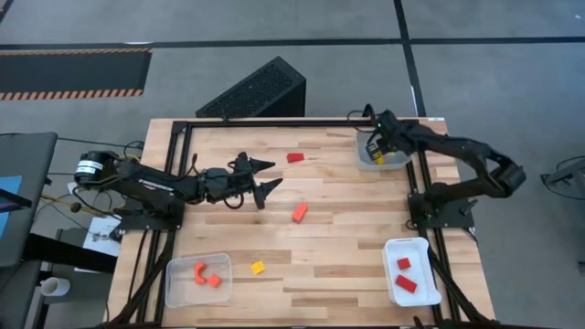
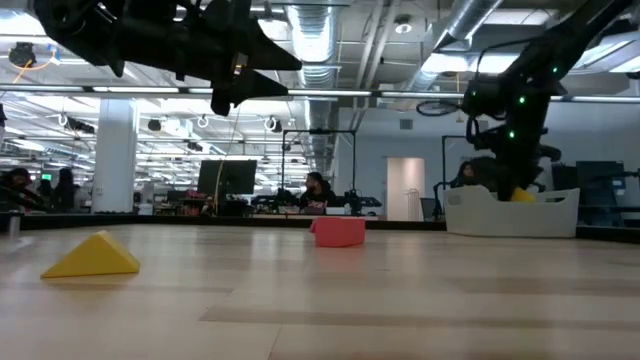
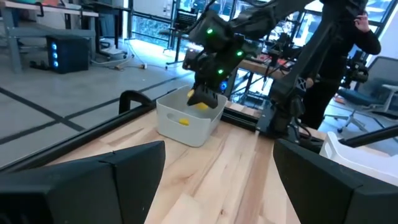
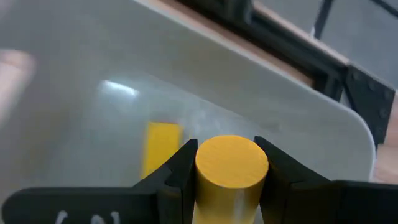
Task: Sort & place blocks by color
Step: Put the top yellow block into the gray bin, then put the orange block into the transparent bin
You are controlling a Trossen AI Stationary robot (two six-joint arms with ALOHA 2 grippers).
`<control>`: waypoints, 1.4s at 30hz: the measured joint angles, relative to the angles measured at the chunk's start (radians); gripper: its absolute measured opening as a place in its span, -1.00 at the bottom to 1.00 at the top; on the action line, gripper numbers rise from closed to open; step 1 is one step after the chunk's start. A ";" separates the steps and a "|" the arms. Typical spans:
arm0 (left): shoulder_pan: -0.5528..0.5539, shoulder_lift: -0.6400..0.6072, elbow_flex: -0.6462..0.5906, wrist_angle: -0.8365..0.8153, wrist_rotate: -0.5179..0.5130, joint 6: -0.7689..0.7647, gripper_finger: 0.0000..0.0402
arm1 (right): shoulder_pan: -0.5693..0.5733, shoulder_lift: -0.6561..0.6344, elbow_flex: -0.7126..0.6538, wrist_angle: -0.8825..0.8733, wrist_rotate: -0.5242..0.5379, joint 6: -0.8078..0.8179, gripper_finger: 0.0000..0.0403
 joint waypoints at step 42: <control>-0.011 0.000 0.000 -0.141 0.068 -0.087 0.44 | 0.429 -0.319 0.087 -0.084 -0.004 0.006 0.09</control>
